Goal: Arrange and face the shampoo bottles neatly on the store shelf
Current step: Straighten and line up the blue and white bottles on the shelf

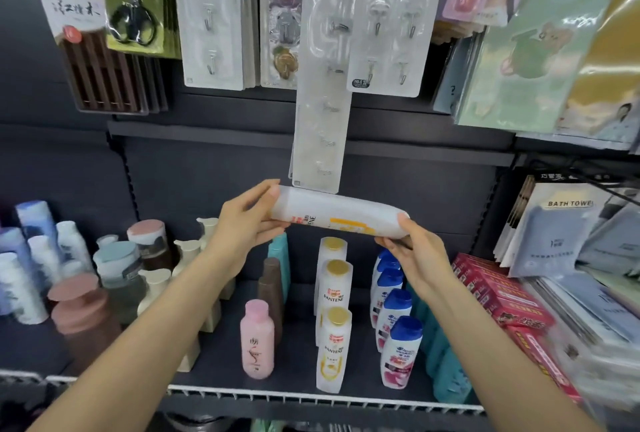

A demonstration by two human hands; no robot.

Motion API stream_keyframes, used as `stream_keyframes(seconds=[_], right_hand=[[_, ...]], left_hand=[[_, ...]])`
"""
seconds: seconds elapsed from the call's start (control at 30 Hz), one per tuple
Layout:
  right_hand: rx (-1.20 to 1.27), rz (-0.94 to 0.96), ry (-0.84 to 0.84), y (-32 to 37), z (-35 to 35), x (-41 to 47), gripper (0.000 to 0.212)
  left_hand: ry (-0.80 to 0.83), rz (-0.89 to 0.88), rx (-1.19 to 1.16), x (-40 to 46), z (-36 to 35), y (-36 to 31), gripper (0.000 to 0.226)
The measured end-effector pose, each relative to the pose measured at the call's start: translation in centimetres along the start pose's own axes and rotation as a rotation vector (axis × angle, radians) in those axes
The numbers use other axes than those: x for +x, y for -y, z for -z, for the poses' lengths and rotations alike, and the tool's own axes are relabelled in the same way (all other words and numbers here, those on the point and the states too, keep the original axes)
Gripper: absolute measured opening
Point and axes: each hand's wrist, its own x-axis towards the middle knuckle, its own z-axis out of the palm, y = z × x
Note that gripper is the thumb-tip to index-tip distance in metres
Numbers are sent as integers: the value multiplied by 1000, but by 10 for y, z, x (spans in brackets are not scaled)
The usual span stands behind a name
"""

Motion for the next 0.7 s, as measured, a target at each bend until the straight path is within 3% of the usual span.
stream_keyframes(seconds=[0.13, 0.23, 0.47, 0.7], right_hand=[[89, -39, 50, -3, -3, -6, 38], [160, -31, 92, -5, -4, -10, 33], [203, -1, 154, -4, -10, -11, 44], [345, -11, 172, -5, -17, -10, 44]], left_hand=[[18, -85, -2, -3, 2, -11, 28], [35, -153, -4, -7, 6, -11, 37], [19, -345, 57, -16, 14, -6, 56], [177, -436, 151, -22, 21, -14, 67]])
